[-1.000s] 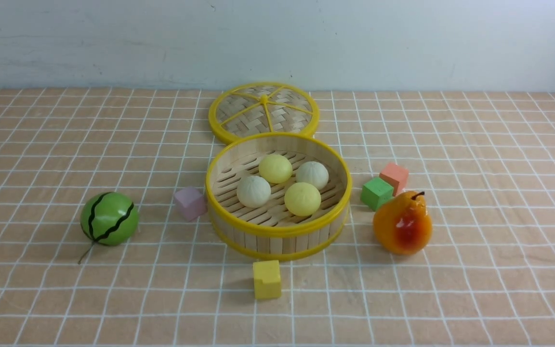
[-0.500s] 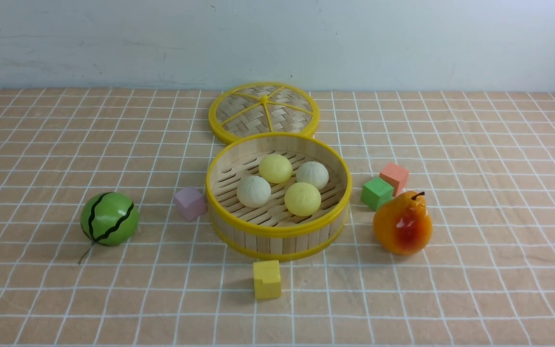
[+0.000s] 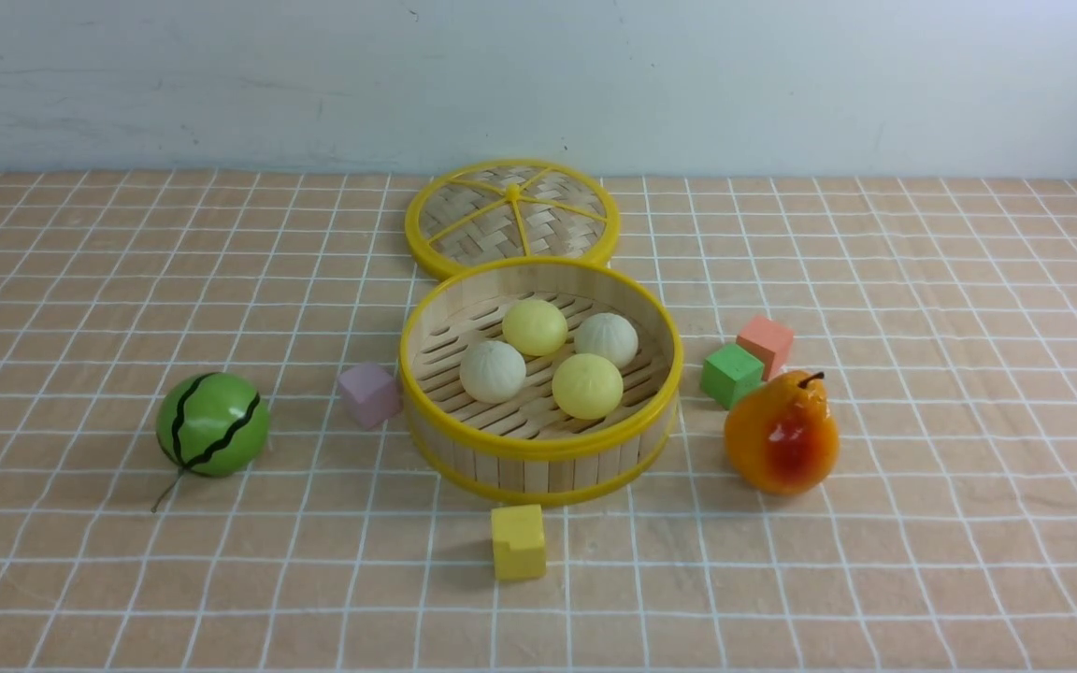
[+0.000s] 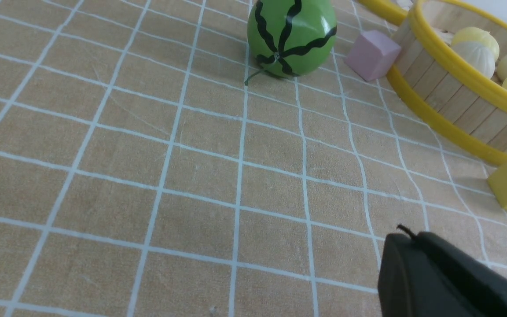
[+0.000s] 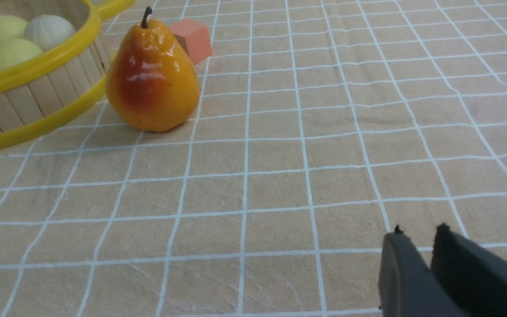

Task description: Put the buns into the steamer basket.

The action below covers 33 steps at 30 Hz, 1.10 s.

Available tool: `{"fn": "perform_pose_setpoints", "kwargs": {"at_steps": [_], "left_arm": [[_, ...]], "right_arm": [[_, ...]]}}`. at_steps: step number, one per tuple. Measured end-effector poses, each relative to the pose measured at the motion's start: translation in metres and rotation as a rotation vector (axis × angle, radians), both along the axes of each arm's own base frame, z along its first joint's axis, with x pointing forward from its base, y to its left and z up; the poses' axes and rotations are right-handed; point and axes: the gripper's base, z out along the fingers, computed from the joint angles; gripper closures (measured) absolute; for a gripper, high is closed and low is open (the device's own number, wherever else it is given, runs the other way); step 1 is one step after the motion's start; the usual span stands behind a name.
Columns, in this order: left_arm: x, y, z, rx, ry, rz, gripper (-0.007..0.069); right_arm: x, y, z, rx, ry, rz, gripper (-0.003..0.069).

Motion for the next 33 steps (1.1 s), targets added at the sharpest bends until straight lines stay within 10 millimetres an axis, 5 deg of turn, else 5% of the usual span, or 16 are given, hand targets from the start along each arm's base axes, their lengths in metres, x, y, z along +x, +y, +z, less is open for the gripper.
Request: {"fn": "perform_pose_setpoints", "kwargs": {"at_steps": [33], "left_arm": [[0.0000,0.0000,-0.0001,0.000,0.001,0.000,0.0614]], "right_arm": [[0.0000,0.0000,0.0000,-0.003,0.000,0.001,0.0510]]}}
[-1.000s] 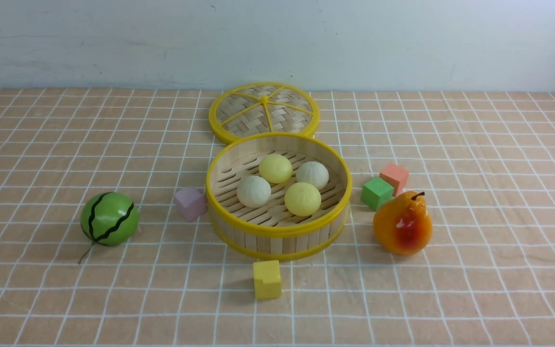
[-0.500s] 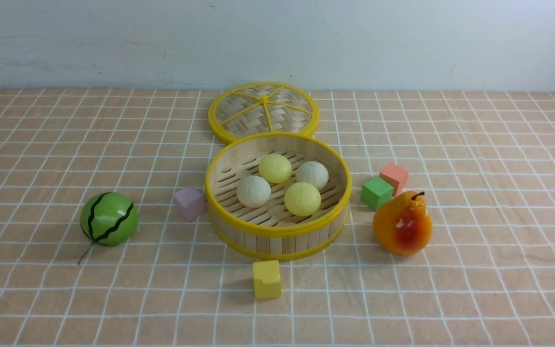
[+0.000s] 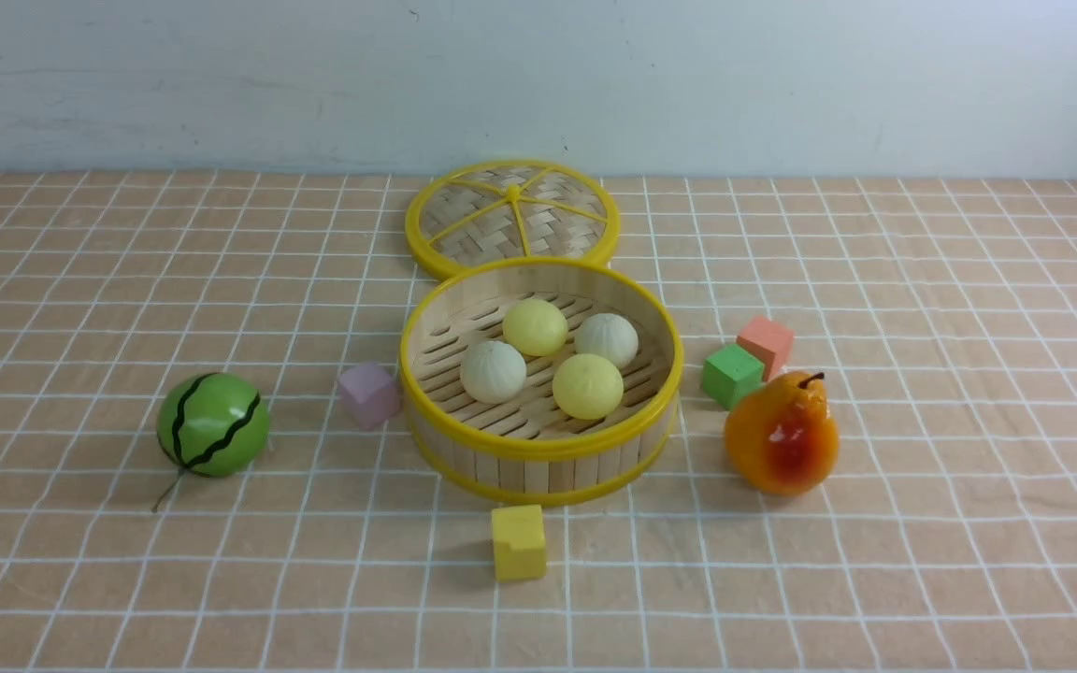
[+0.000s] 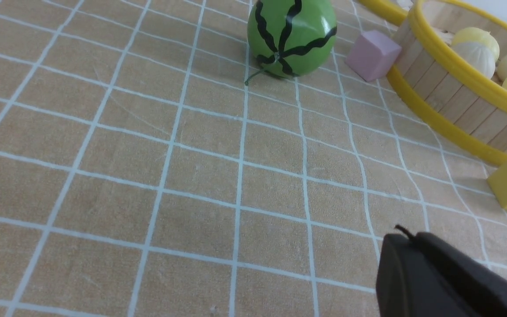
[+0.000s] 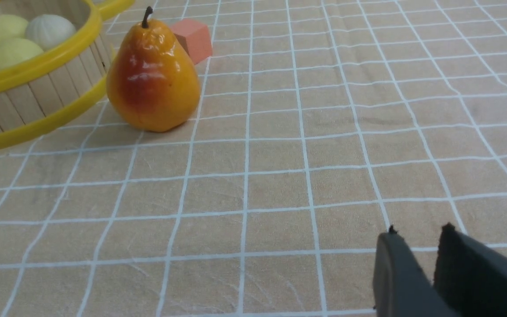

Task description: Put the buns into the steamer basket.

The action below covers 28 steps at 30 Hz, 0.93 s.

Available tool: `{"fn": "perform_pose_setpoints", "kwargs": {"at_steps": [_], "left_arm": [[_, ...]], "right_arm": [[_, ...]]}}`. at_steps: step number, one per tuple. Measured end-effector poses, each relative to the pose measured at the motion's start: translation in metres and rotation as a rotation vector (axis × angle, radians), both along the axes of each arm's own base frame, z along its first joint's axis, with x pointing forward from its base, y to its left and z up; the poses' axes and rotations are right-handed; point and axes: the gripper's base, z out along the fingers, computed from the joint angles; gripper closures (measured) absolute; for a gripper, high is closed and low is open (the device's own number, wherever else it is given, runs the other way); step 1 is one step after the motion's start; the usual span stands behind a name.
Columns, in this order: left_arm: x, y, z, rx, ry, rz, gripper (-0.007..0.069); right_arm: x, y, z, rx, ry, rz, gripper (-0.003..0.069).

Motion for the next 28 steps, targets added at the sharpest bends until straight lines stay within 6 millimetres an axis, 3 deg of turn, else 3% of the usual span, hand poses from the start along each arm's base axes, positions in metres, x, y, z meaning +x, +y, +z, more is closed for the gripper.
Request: {"fn": "perform_pose_setpoints", "kwargs": {"at_steps": [28], "left_arm": [[0.0000,0.0000,0.0000,0.000,0.000,0.000,0.0607]], "right_arm": [[0.0000,0.0000,0.0000,0.001,0.000,0.000,0.0483]]}}
